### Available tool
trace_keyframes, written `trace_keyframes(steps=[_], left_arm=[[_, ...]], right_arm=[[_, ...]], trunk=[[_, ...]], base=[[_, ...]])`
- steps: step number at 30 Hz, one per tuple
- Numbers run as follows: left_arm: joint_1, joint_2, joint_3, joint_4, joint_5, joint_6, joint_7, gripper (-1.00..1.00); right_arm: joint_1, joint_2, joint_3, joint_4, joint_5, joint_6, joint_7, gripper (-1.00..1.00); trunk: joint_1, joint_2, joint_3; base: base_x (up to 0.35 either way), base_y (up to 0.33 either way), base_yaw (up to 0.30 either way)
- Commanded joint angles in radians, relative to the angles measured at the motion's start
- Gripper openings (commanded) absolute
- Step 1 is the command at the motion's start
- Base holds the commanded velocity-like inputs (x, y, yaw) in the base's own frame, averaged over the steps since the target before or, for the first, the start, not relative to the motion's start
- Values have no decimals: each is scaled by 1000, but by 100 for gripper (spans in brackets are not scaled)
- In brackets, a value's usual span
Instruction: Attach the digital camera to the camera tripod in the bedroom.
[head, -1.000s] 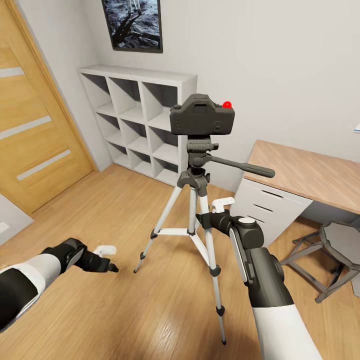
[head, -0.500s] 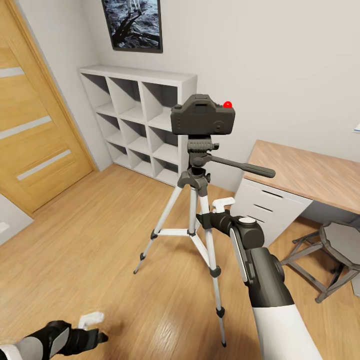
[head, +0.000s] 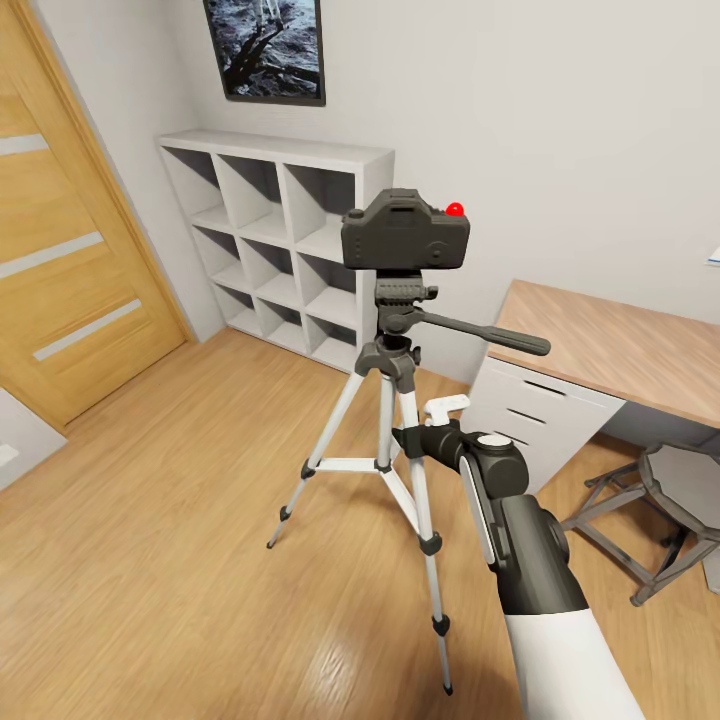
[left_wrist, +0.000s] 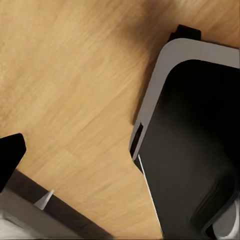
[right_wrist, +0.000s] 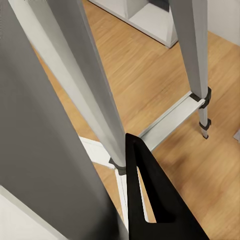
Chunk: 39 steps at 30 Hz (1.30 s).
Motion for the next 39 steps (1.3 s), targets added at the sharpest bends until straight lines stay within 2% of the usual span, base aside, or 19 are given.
trace_keyframes(steps=[1, 4, 6, 7, 12, 13, 22, 28, 39], left_arm=[[5, -6, -8, -1, 9, 0, 27, 100], [24, -20, -8, -1, 11, -6, 83, 100], [34, -24, -8, -1, 12, -9, 97, 100], [40, -26, -8, -1, 11, -11, 101, 100], [77, -35, -10, -11, 10, -23, 109, 100], [83, -44, -10, -12, 9, -28, 104, 100], [94, -85, -9, -7, 10, -74, 84, 100], [95, -90, -9, -9, 11, -81, 82, 100], [95, -92, -7, -3, 11, -83, 82, 100]], right_arm=[[0, 0, 0, 1, 18, 29, 9, -100], [0, 0, 0, 1, 18, 30, 9, -100], [0, 0, 0, 2, 18, 30, 9, -100], [0, 0, 0, 2, 18, 30, 9, 100], [0, 0, 0, 2, 18, 31, 10, 100], [0, 0, 0, 3, 18, 32, 10, 100], [0, 0, -1, 1, 18, 32, 9, 100], [0, 0, -1, 1, 18, 31, 9, 100], [0, 0, -2, -4, 18, 31, 8, 100]], trunk=[[1, -1, -2], [1, -1, -2], [1, -1, -2], [1, -1, -2], [1, -1, -2], [1, -1, -2], [1, -1, -2], [1, -1, -2], [1, -1, -2]], base=[[0, 0, 0], [0, 0, 0], [0, 0, 0], [0, 0, 0], [0, 0, 0], [0, 0, 0], [0, 0, 0], [-54, 0, 0], [-253, 0, 0]])
